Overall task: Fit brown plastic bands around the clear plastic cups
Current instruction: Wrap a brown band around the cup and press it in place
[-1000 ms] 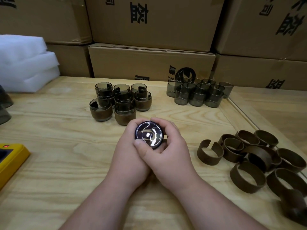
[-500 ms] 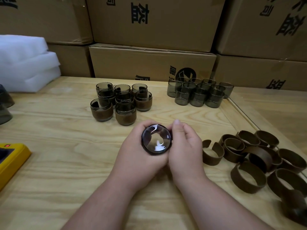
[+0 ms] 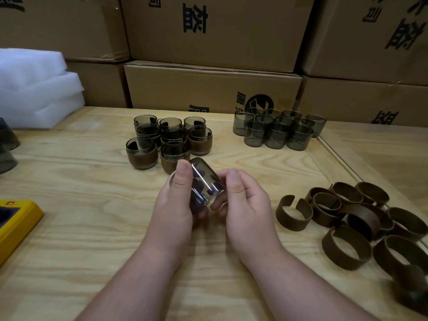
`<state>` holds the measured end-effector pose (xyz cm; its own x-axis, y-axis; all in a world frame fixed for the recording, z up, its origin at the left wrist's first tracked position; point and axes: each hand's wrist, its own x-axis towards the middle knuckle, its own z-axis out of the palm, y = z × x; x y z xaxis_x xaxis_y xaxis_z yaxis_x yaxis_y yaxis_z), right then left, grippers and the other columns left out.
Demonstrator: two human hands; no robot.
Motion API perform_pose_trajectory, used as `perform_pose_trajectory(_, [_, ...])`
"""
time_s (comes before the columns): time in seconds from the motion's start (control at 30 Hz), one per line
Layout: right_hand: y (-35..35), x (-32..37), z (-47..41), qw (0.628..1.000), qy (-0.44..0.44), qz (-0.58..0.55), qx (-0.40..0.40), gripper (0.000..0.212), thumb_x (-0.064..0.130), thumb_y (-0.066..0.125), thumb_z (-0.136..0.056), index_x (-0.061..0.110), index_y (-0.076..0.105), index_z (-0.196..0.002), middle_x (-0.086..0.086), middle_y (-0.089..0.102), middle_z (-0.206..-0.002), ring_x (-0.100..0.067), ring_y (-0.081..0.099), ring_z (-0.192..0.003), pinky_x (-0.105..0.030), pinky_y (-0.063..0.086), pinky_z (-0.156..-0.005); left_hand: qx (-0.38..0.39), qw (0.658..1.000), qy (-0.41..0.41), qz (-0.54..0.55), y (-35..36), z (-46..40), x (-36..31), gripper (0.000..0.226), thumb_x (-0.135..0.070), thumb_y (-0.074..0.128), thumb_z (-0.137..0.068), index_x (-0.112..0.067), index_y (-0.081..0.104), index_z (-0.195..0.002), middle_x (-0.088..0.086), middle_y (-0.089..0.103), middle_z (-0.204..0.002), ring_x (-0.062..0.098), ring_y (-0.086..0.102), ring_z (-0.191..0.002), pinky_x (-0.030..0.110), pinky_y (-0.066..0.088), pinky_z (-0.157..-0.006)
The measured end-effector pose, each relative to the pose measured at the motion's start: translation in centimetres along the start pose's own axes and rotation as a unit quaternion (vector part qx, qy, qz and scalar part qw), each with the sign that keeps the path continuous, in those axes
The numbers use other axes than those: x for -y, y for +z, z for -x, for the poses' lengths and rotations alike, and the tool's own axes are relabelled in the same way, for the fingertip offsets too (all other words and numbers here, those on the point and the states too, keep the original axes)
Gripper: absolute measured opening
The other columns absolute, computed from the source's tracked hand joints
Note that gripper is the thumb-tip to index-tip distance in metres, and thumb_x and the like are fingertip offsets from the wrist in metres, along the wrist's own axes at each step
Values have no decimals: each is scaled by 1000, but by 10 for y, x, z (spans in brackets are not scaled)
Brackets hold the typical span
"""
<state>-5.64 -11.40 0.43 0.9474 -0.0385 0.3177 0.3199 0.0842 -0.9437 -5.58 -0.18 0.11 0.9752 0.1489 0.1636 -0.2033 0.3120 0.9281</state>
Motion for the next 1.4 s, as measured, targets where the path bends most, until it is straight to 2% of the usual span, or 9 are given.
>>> perform_pose_trajectory(0.33, [1, -2, -2, 1000, 0, -23, 18, 25, 42, 53, -103, 26, 69, -91, -7, 69, -68, -21, 66, -54, -36, 56, -52, -12, 997, -57, 50, 0, -5, 1, 62, -66, 41, -92, -19, 80, -101, 17, 65, -78, 26, 55, -62, 30, 39, -49])
perform_pose_trajectory(0.5, [0, -1, -2, 999, 14, -17, 33, 16, 22, 55, -106, 25, 68, -97, 4, 68, -62, -10, 65, -53, -19, 51, -53, -38, 991, -80, 99, 1, -5, 0, 68, -64, 31, -101, -22, 82, -86, 10, 67, -68, 18, 50, -53, 26, 38, -49])
perform_pose_trajectory(0.63, [0, -2, -3, 998, 25, -15, 58, 18, 12, 58, -104, 28, 66, -106, 13, 71, -69, 0, 64, -55, -13, 49, -53, -63, 985, -100, 127, -1, -7, -1, 71, -65, 27, -102, -12, 74, -111, 23, 68, -86, 26, 48, -57, 29, 39, -53])
perform_pose_trajectory(0.73, [1, -6, -3, 998, 24, 4, 66, 22, 19, 68, -96, 36, 68, -110, 7, 71, -83, -12, 70, -68, -25, 57, -66, -83, 980, -107, 146, -1, -9, -3, 76, -66, 29, -101, -3, 68, -123, 29, 70, -104, 48, 64, -87, 47, 54, -76])
perform_pose_trajectory(0.83, [3, -7, -3, 997, 27, 5, 73, 30, 29, 75, -82, 48, 69, -104, 4, 66, -91, -20, 68, -75, -37, 62, -75, -98, 981, -103, 131, 0, -10, -4, 77, -67, 30, -100, -3, 66, -126, 25, 76, -104, 46, 74, -100, 73, 42, -105])
perform_pose_trajectory(1.0, [-1, -5, -2, 997, 32, 33, 62, 58, 49, 88, -59, 40, 61, -110, 8, 67, -92, -13, 63, -75, -33, 62, -74, -62, 988, -104, 91, -2, -10, 4, 70, -65, 31, -103, -8, 69, -116, 16, 79, -91, 29, 79, -83, 45, 64, -72])
perform_pose_trajectory(1.17, [-3, -6, -1, 998, 37, 5, 40, 78, 74, 90, -46, 28, 53, -98, 6, 70, -83, -20, 69, -78, -49, 63, -76, 35, 997, -67, -23, -4, -6, 5, 68, -73, 38, -94, -19, 78, -108, 17, 77, -109, 33, 74, -107, 49, 57, -95])
perform_pose_trajectory(1.3, [-3, -4, -2, 1000, 4, 25, -4, 64, 91, 66, -63, 32, 54, -85, 8, 61, -75, -9, 58, -69, -30, 53, -61, 57, 997, -40, -30, -4, -6, 8, 61, -74, 48, -86, -27, 78, -109, 15, 78, -101, 33, 76, -97, 50, 62, -84])
perform_pose_trajectory(1.4, [-2, -4, -2, 999, 4, 15, -37, 39, 69, 53, -86, 31, 58, -79, 14, 61, -69, -5, 56, -65, -23, 48, -60, 60, 997, -35, -20, -2, -5, 6, 60, -73, 49, -84, -29, 77, -112, 8, 76, -84, 24, 74, -77, 34, 58, -63])
